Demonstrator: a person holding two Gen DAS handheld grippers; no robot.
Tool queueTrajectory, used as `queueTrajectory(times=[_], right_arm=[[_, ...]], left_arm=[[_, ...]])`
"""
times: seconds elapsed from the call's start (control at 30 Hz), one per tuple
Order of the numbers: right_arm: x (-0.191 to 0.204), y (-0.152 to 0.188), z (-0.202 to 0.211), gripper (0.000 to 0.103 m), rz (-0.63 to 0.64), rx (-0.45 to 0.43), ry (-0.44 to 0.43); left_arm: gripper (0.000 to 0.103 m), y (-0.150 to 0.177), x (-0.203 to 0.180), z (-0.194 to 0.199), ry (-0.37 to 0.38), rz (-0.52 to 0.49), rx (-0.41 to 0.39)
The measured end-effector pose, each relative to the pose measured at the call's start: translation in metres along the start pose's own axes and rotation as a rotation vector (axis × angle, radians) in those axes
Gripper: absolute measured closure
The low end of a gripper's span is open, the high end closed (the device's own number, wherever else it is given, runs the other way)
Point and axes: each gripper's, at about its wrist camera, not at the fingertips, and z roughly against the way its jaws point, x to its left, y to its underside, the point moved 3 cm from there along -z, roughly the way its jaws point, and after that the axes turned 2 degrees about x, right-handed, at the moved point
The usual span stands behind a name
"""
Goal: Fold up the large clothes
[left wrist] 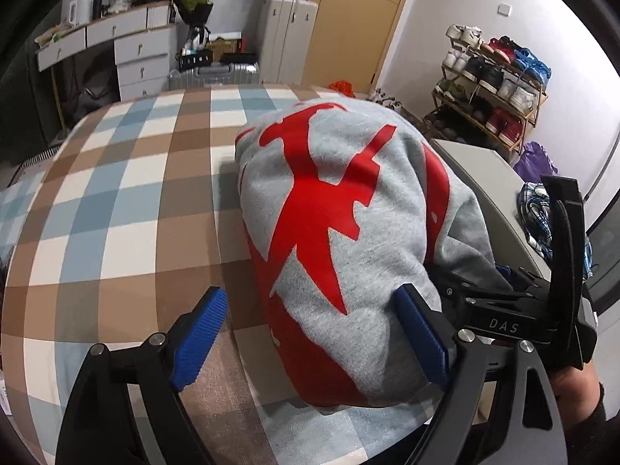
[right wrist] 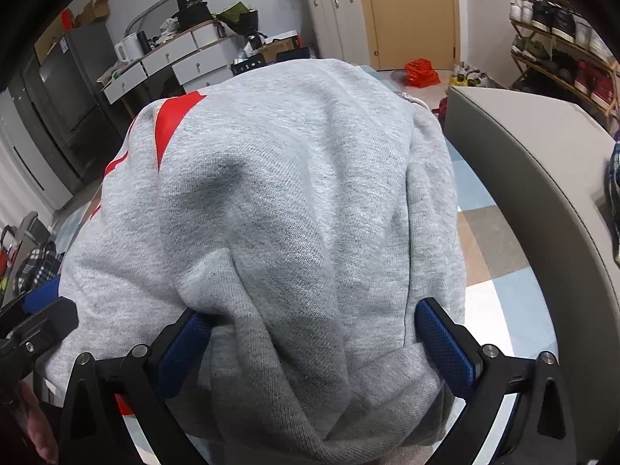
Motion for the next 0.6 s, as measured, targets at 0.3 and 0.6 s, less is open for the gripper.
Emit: queueTrajectory(times=[0.3,0.6], right_arm=[[-0.002,0.002,0.001,0.0,0.002,-0.008,-0.003],[0.0,0.001,0.001,0.0,0.002,-0.015,-0.001]], left_arm=[[0.014,0.007,0.003,-0.006,0.016,0.023,0.027],[0.014,0.008,0.002,-0.006,-0.009,-0.006,0.021]])
